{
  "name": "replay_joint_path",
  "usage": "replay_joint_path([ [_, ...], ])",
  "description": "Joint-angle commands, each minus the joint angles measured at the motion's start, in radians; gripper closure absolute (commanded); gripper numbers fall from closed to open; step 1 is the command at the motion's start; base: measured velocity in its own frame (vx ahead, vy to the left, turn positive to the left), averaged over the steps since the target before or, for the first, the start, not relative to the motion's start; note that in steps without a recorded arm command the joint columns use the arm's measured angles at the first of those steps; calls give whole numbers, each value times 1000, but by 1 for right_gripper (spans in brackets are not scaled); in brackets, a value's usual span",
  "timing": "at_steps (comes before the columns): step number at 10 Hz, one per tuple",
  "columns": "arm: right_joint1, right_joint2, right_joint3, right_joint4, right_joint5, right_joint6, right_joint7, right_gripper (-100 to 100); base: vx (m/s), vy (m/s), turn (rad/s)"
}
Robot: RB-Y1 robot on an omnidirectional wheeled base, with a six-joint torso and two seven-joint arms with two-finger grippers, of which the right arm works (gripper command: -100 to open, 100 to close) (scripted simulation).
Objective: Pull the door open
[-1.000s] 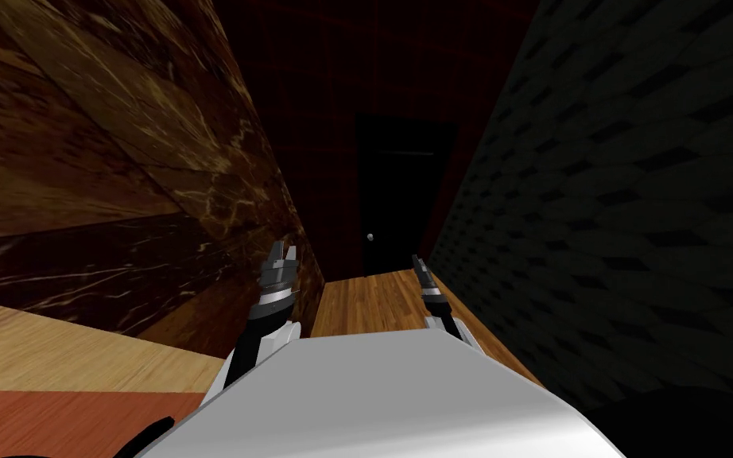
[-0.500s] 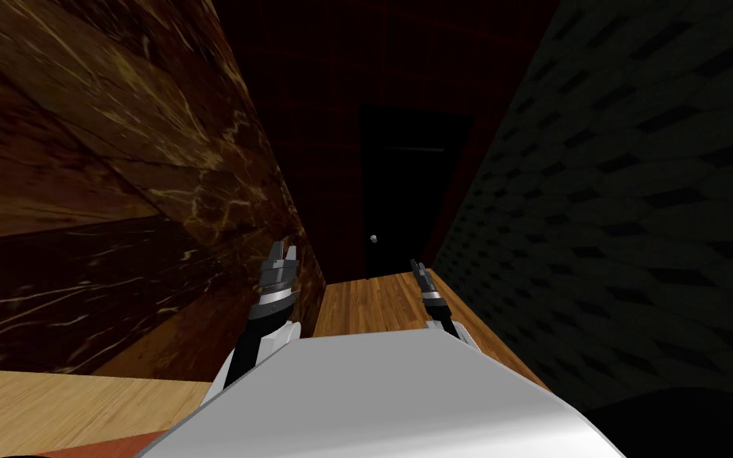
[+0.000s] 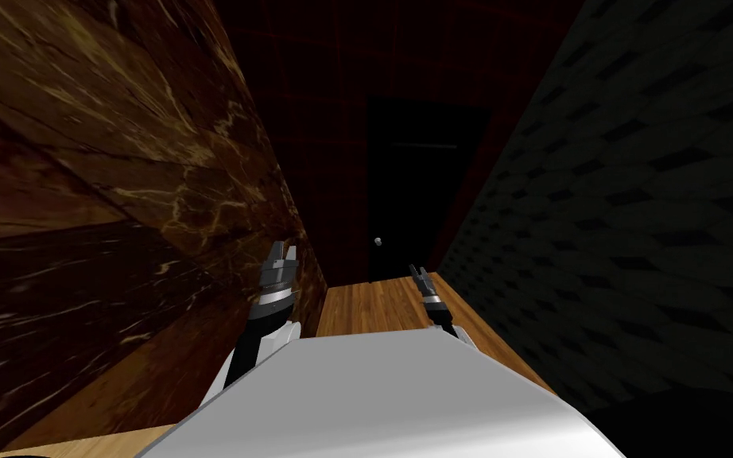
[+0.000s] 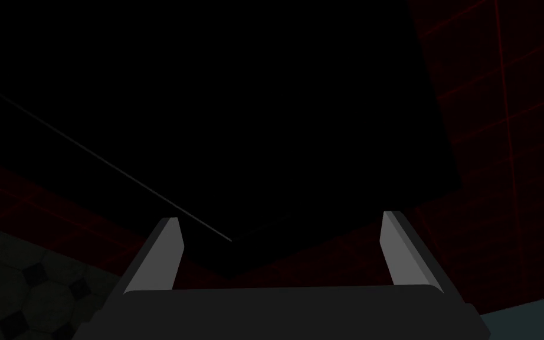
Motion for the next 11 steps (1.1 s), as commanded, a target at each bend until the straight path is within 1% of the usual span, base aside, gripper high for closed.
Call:
replay_joint_path([
  [1,-2,-2,-8,32,12,-14,28,-100,98,46,27],
  [4,-8,-4,-21,89,33,-36,76,-100,110,51,29],
  [5,-13,-5,-29,126,48,-50,107,-100,141,54,30],
  [9,-21,-7,-46,199,75,-77,168,-100,119,54,29],
  [10,-25,-8,-54,235,88,-90,198,-100,147,57,51],
  [11,-28,-8,-59,253,95,-97,213,-100,150,70,24],
])
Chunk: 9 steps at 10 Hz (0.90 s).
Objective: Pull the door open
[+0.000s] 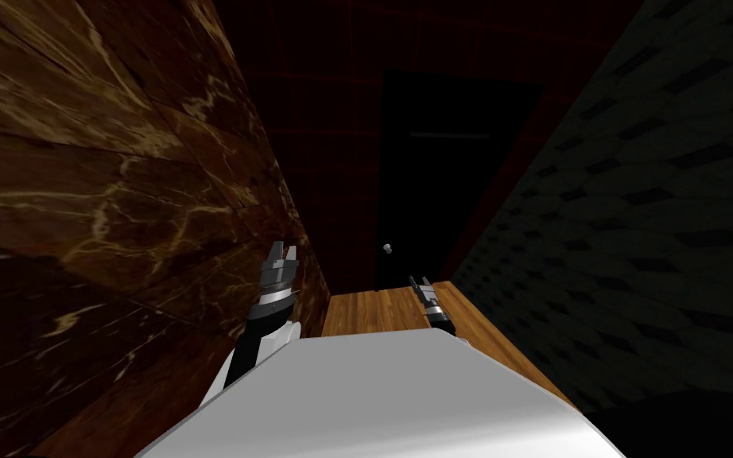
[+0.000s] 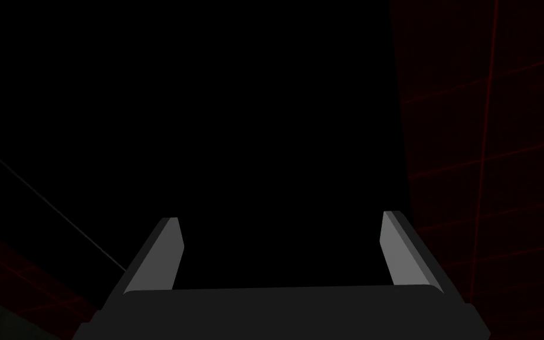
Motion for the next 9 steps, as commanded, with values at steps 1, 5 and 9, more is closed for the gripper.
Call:
replay_joint_path([
  [1,-1,0,-9,40,18,-16,40,-100,154,60,32],
  [5,-10,0,-27,118,48,-46,106,-100,151,46,27],
  [9,-18,0,-43,186,74,-71,163,-100,126,23,22],
])
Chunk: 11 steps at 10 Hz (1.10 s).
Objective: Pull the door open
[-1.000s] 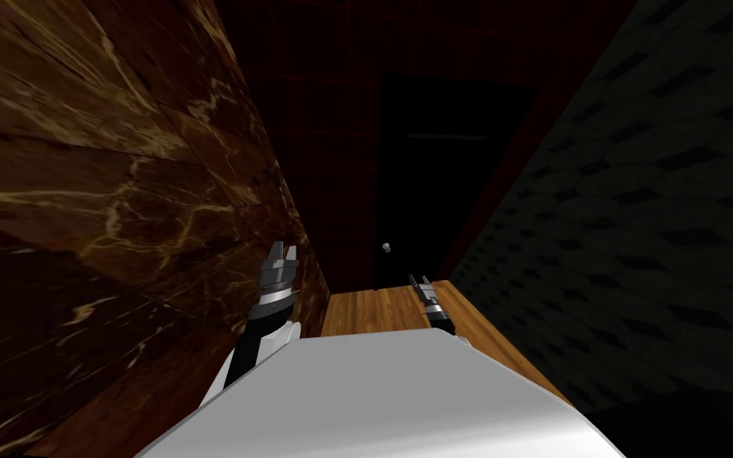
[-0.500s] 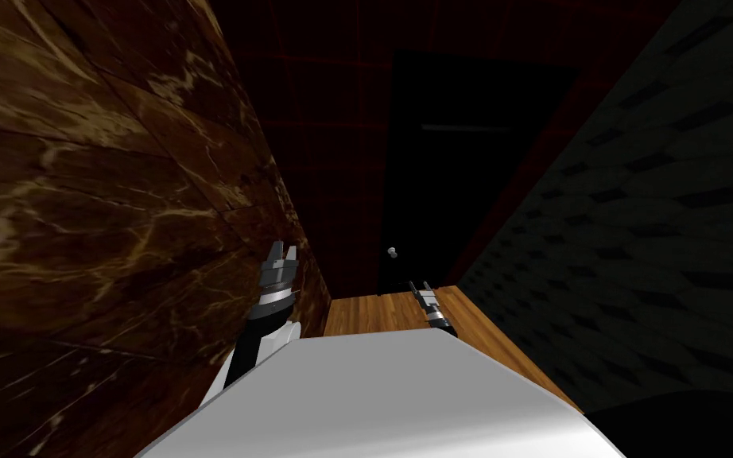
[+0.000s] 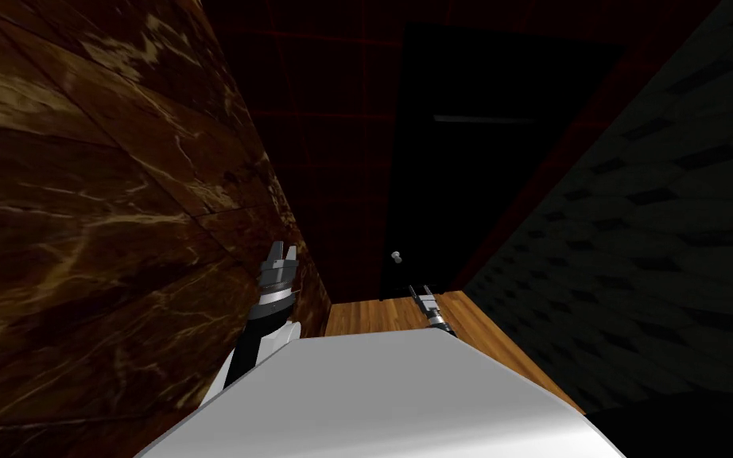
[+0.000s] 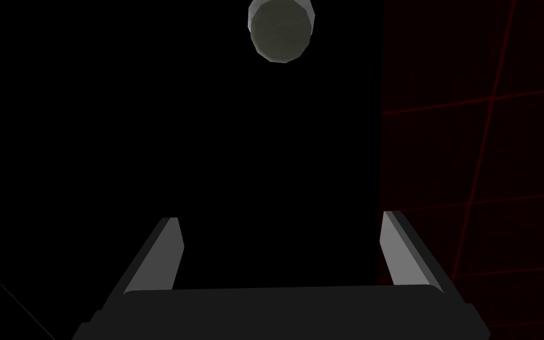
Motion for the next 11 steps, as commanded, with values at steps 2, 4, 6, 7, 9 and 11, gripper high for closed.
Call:
replay_joint_path([
  [2,-8,-1,-11,46,15,-18,36,-100,118,9,21],
  [4,-12,0,-20,85,30,-32,69,-100,170,20,20],
  [6,-16,1,-28,120,43,-45,98,-100,183,-2,22],
  [7,-18,1,-31,135,49,-51,110,-100,164,-19,7],
  [9,-29,-7,-41,143,38,-46,103,-100,109,29,66],
  [11,-39,-14,-52,159,31,-46,103,-100,175,91,100],
])
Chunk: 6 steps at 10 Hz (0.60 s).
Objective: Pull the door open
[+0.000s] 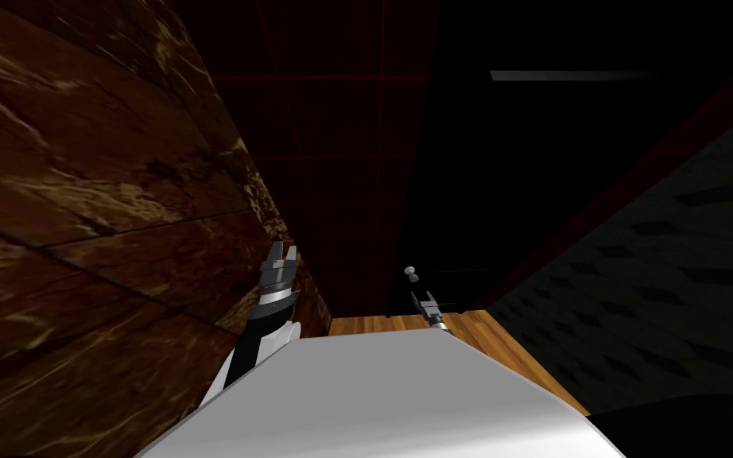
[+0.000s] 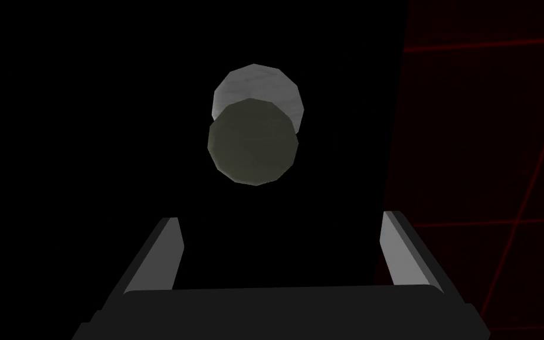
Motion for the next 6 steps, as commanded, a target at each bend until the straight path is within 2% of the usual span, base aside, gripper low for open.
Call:
replay_joint_path([
  [1,-10,-8,-12,13,-8,3,-2,-100,191,52,92],
  [2,-17,-13,-20,24,-13,3,-3,-100,193,16,90],
  [4,-27,-21,-31,40,-20,4,-3,-100,199,-50,47],
  [5,-25,-18,-29,39,-18,3,-2,-100,74,-25,12],
  [6,-25,-18,-29,39,-18,3,-2,100,-8,-2,-16],
])
